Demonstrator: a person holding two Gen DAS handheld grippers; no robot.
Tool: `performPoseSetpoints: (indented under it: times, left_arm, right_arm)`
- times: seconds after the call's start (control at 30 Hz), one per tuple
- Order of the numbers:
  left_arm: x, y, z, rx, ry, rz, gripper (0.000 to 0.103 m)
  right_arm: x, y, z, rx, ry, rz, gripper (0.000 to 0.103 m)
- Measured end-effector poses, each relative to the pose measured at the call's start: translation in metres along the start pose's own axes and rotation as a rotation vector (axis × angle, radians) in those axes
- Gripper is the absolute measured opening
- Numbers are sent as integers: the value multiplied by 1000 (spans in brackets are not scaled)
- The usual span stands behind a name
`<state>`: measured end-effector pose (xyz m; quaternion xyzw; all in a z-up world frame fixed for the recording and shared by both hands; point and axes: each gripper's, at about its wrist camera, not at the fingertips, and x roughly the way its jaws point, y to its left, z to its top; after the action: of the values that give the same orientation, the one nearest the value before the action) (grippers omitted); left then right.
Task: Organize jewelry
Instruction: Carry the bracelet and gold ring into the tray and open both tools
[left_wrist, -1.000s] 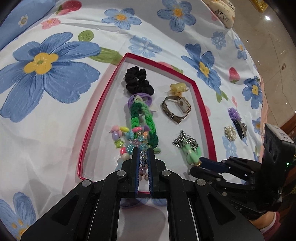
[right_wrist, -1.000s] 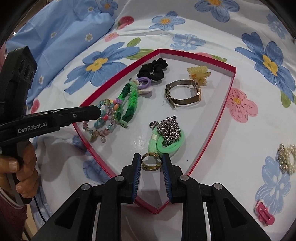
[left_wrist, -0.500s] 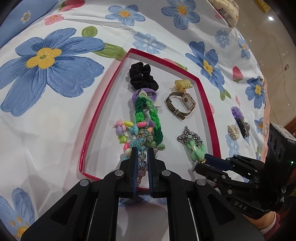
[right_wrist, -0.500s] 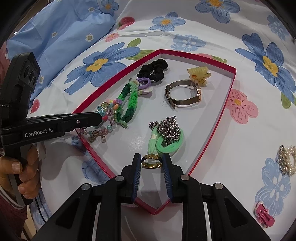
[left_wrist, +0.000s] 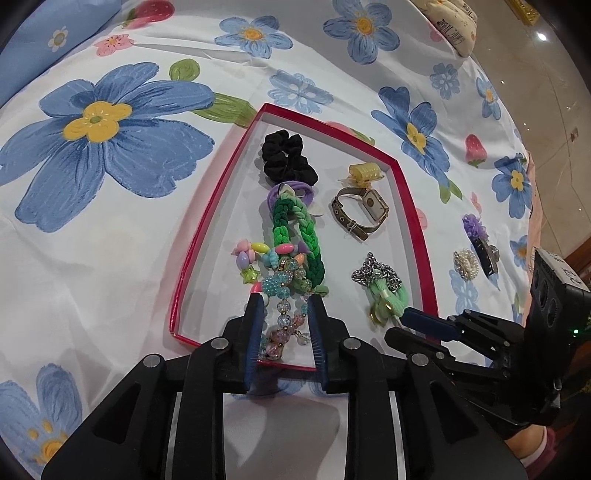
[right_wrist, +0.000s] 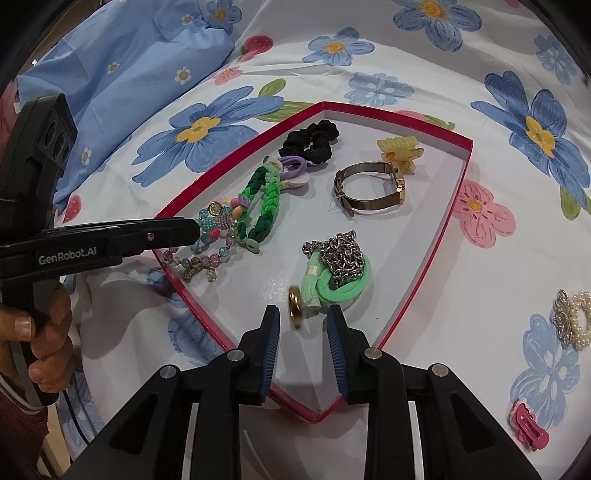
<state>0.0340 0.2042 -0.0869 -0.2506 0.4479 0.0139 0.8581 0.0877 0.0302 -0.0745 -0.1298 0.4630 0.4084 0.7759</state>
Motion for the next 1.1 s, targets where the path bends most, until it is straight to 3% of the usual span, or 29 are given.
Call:
performPoseSetpoints:
  times: [0.7,0.77,0.9,0.97,1.1]
  left_arm:
    - [-8,0,-1,0,-3,9,26]
    - [-8,0,-1,1,-4,14,33]
    - [-11,-1,-2,0,-7,22,36]
    - [-13,-1,-2,0,-15,28,47]
    - [-24,-2,-3,-10,-36,32,61]
  right_arm:
    - [-3,1,0,17,-9,2,28]
    - [-6,0,-1,23,-16,8,31]
    - [-15,-3,-2,41,-43,15,36]
    - [-21,-5,-3,55,-65,15,38]
    - [-34,-14,-6,92,-108,19,43]
